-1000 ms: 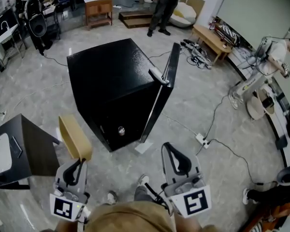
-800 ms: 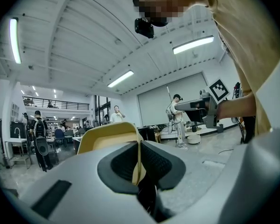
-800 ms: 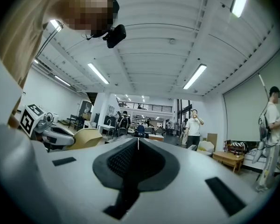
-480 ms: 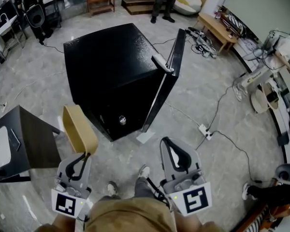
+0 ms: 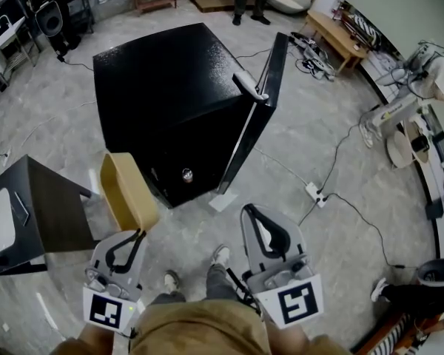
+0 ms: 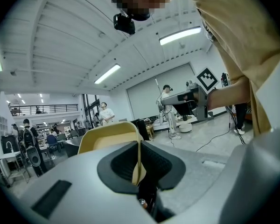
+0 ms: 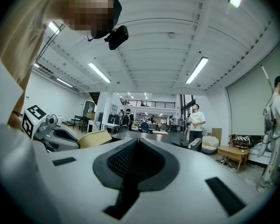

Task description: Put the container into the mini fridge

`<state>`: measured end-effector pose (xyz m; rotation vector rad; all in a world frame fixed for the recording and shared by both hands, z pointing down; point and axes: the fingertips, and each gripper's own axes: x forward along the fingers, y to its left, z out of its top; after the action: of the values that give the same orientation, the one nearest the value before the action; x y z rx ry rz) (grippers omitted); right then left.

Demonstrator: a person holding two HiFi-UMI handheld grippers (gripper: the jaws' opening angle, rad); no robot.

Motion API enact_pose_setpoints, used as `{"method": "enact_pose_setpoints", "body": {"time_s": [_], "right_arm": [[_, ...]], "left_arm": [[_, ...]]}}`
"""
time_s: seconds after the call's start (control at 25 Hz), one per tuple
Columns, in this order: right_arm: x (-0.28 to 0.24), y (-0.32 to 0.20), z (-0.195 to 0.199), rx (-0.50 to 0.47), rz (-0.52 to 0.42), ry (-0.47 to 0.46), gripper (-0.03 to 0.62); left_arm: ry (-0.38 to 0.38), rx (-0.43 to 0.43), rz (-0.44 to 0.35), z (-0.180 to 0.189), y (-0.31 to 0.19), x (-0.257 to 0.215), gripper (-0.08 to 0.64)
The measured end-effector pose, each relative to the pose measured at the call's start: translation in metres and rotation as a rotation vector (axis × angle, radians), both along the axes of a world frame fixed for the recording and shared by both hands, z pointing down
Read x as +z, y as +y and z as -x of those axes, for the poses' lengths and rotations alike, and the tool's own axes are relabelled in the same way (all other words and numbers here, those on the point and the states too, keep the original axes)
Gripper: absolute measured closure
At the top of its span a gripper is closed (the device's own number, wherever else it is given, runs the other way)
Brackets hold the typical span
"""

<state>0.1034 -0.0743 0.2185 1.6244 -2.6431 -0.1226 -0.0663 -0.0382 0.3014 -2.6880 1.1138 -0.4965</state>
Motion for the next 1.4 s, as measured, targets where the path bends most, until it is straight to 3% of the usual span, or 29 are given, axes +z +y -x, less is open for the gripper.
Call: {"method": "enact_pose_setpoints", "body": {"time_s": [0.96, 1.4], "right_arm": [[0.039, -0.011, -0.016, -0.002, 0.071, -0.019, 0.589], [0.06, -0.019, -0.02, -0.013, 0.108, -0.013, 0.589]], "left_arm": [[-0.101, 0.149, 0.0, -0.054, -0.035, 0.049, 0.54], [-0.161, 0.178, 0.004, -0.069, -0.052, 0.084, 0.54]]}}
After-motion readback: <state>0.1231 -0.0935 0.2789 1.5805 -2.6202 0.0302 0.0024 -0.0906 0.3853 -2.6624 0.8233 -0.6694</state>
